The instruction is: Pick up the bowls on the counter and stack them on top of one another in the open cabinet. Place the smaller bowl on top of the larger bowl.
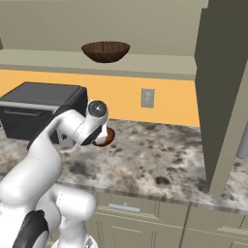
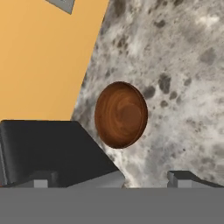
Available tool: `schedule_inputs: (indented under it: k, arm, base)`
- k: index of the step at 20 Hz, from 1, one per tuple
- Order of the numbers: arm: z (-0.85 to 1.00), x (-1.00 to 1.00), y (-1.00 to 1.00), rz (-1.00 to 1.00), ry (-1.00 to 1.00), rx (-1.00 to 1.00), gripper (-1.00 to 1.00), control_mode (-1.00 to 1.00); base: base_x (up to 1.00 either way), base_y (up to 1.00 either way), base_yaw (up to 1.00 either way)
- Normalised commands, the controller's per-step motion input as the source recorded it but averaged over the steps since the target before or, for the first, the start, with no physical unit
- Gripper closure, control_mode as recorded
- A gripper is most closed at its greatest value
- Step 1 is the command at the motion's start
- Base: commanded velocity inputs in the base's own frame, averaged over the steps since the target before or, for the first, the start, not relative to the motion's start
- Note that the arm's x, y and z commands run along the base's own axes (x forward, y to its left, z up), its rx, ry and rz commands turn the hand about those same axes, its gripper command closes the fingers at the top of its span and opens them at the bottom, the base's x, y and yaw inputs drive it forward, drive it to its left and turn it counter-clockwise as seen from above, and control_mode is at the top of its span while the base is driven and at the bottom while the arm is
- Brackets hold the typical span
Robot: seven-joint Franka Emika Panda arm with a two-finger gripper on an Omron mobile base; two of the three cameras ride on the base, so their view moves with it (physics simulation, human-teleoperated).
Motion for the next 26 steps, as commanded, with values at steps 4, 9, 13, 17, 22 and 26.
schedule_inputs:
  k: [4,9,13,17,22,26]
  arm:
    - [-0.3,0.16,0.01,0.02,-0.01,-0.11,-1.0,-1.0]
    - [-0.25,0.14,-0.04,0.02,0.0,-0.09,-1.0,-1.0]
    - [-0.26,0.15,-0.05,0.02,0.0,-0.09,-1.0,-1.0]
    - [-0.21,0.17,-0.11,0.02,0.0,-0.08,-1.0,-1.0]
    - [-0.17,0.17,-0.14,0.03,0.02,-0.05,-1.0,-1.0]
    - [-0.2,0.24,-0.04,0.04,0.03,-0.02,-1.0,-1.0]
  base:
    - [0.0,0.0,0.0]
    - [0.0,0.0,0.0]
    - [0.0,0.0,0.0]
    - [0.0,0.0,0.0]
    - [0.0,0.0,0.0]
    - [0.0,0.0,0.0]
